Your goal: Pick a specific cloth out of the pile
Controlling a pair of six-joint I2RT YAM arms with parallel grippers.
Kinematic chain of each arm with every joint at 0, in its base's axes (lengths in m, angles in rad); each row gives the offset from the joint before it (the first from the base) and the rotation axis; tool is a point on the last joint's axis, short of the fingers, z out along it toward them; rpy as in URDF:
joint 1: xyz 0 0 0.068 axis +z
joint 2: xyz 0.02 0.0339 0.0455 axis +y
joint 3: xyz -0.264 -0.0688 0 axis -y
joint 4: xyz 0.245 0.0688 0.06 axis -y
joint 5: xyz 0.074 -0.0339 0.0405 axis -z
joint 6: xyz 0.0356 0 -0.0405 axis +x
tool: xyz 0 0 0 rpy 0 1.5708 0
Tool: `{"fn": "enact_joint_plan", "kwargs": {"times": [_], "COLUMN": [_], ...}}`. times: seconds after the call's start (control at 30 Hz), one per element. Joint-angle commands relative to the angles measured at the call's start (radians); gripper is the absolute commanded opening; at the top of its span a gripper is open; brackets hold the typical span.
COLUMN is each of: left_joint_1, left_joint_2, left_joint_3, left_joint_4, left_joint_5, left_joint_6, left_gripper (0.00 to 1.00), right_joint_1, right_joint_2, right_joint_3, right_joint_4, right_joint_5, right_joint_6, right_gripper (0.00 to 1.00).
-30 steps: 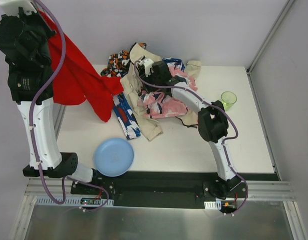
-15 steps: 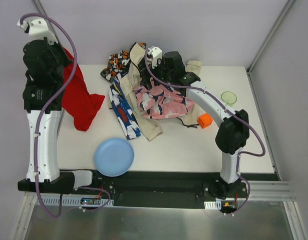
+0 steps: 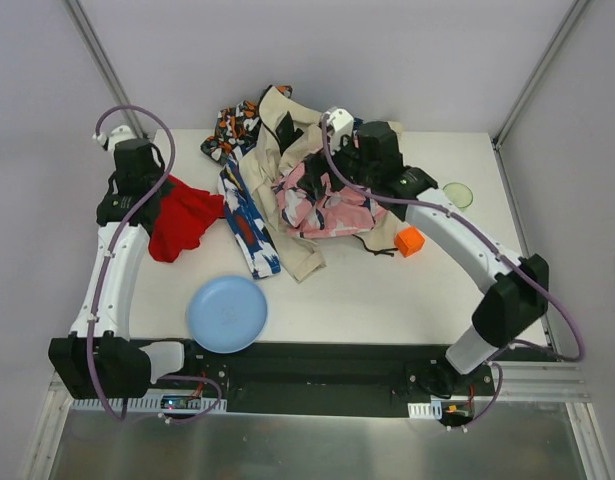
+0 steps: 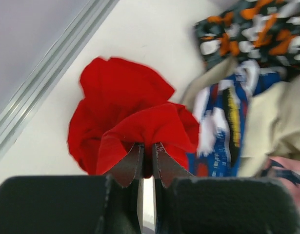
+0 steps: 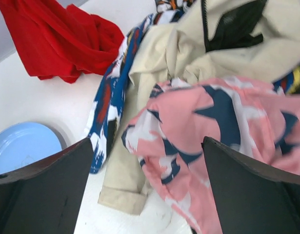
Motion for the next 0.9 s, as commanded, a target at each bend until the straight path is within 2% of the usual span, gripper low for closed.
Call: {"fn": "enact_joint_plan", "kwargs": {"times": [0.0,0.07,0.23,0.4,0.53,0.57,0.6,0.63,0.67,0.73,0.87], "left_joint_1": [0.102,0.118,0.144,0.254,0.303,0.305,0.303,0.303,0.303,0.302,0.265], "left_joint_2": [-0.013,-0.008,0.099,0.260,0.363,0.378,0.380,0.376,0.357,0.292,0.017], "left_joint_3": [-0.118,-0.184,-0.275,-0.246,-0.160,-0.146,-0.134,-0.129,-0.131,-0.149,-0.236], "left_joint_4": [0.071,0.110,0.150,0.148,0.133,0.128,0.119,0.115,0.112,0.110,0.104], "left_joint_5": [0.018,0.036,0.027,0.070,0.127,0.138,0.158,0.184,0.214,0.266,0.294], "left_joint_6": [-0.179,-0.204,-0.256,-0.287,-0.282,-0.278,-0.276,-0.276,-0.275,-0.269,-0.259], "left_gripper": [0.00,0.00,0.00,0.00,0.00,0.18,0.43,0.94,0.99,0.99,0.99], "right_joint_1": [-0.019,-0.047,-0.152,-0.244,-0.313,-0.329,-0.337,-0.346,-0.350,-0.354,-0.355], "right_joint_2": [-0.180,-0.240,-0.382,-0.535,-0.633,-0.646,-0.656,-0.661,-0.664,-0.663,-0.666], "right_joint_3": [-0.145,-0.223,-0.387,-0.519,-0.590,-0.602,-0.605,-0.605,-0.602,-0.592,-0.582], "right_joint_4": [0.065,0.065,0.085,0.080,0.051,0.040,0.025,0.005,-0.015,-0.065,-0.116], "right_joint_5": [0.157,0.227,0.246,0.362,0.424,0.427,0.433,0.450,0.468,0.534,0.583], "right_joint_6": [0.075,0.140,0.277,0.295,0.333,0.330,0.327,0.324,0.317,0.304,0.267], "right_gripper": [0.96,0.96,0.96,0.96,0.96,0.96,0.96,0.96,0.96,0.96,0.96]}}
